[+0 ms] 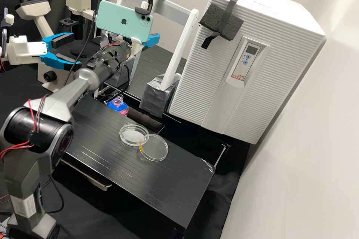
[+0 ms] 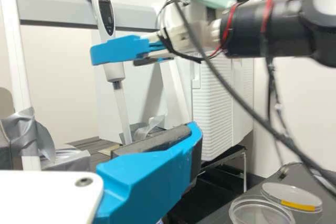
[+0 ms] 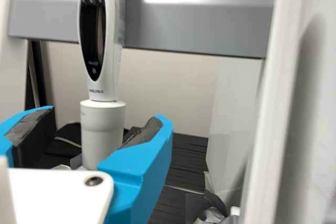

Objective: Use the pipette

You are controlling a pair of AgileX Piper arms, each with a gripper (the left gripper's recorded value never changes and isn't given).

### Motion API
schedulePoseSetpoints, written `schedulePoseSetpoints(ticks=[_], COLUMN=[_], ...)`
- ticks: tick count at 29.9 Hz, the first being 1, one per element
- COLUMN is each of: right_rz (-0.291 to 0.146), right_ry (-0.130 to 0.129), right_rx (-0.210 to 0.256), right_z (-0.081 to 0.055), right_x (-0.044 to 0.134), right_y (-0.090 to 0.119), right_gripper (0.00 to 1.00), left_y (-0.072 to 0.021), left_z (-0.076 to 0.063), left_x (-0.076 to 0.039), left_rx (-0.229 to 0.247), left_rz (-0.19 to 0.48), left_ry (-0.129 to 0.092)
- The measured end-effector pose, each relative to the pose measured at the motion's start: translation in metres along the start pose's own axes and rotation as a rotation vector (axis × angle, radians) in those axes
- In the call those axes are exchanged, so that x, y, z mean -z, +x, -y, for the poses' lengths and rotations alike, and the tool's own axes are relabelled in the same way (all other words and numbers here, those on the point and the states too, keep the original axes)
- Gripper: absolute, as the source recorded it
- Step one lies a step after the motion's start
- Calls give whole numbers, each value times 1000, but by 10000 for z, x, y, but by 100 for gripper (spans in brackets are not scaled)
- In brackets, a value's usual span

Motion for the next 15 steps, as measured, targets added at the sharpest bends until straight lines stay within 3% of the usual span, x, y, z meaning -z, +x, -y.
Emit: schedulePoseSetpoints(ticks=[5,8,12,14,15], right_rz=[-54,-105,-157,-197,-223], right_ry=[34,68,99,137,171], right_rx=[-79,-144,-232,-284,-310], right_z=[-45,4,26,36,56], right_x=[37,79,86,54,27], right_y=[-329,-559,-766,-835,-874], right_gripper=[100,100,100,100,100], left_y=[-18,-28,-70,-99,-124], left_z=[68,104,151,166,163], left_x=[-47,-74,-86,-97,-109], left_rx=[-7,-12,-31,-55,-91], left_rz=[-57,-110,-165,-167,-163], left_ry=[36,75,92,99,104])
